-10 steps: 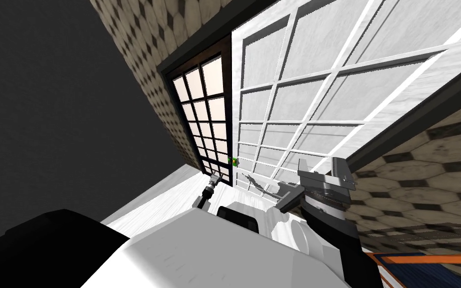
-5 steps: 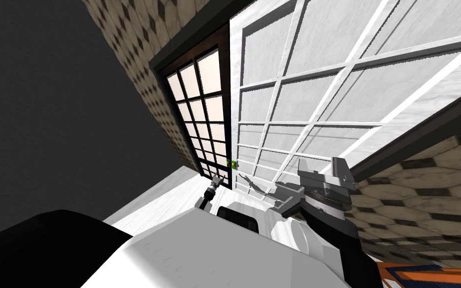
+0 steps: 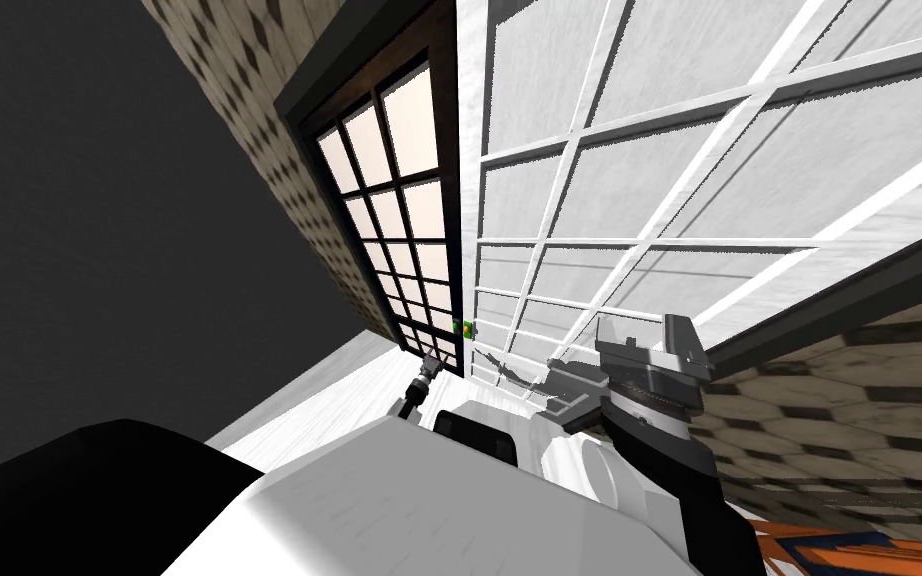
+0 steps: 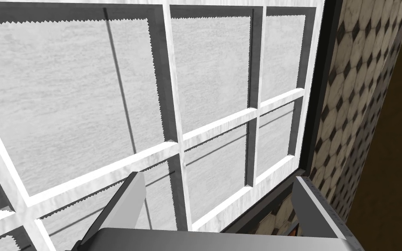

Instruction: Pull the door open

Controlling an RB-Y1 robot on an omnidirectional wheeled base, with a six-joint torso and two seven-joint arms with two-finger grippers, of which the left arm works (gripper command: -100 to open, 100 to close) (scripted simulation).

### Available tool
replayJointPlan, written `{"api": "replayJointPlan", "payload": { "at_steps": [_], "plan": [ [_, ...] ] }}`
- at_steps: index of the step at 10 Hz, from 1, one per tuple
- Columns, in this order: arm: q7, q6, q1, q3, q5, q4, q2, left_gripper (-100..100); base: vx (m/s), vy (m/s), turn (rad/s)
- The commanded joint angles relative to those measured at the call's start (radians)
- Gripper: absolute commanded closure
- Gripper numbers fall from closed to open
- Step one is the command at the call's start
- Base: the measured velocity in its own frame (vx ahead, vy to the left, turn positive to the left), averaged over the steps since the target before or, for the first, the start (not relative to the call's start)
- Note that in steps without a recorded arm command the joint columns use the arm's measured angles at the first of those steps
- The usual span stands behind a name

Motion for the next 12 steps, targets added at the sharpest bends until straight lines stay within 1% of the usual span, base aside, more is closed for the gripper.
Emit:
{"api": "replayJointPlan", "payload": {
  "at_steps": [1, 3, 5, 6, 7, 9, 11, 12],
  "plan": [
    [-0.013, -0.005, 0.013, 0.007, 0.019, 0.028, 0.022, -100, -0.171, -0.048, -0.003],
    [-0.021, -0.005, 0.025, 0.014, 0.042, 0.053, 0.047, -100, -0.17, -0.062, 0.001],
    [-0.036, -0.005, 0.041, 0.024, 0.082, 0.094, 0.083, -100, -0.171, -0.01, -0.004],
    [-0.036, -0.005, 0.041, 0.024, 0.082, 0.094, 0.083, -100, -0.12, 0.012, -0.001],
    [-0.048, -0.006, 0.05, 0.03, 0.111, 0.124, 0.105, -100, -0.123, 0.015, -0.014],
    [-0.061, -0.006, 0.059, 0.037, 0.146, 0.159, 0.129, -100, -0.15, 0.022, -0.01],
    [-0.063, -0.006, 0.06, 0.038, 0.15, 0.163, 0.132, -100, -0.074, 0.013, -0.005],
    [-0.068, -0.007, 0.063, 0.041, 0.164, 0.177, 0.141, -100, -0.055, 0.002, -0.008]
  ]
}}
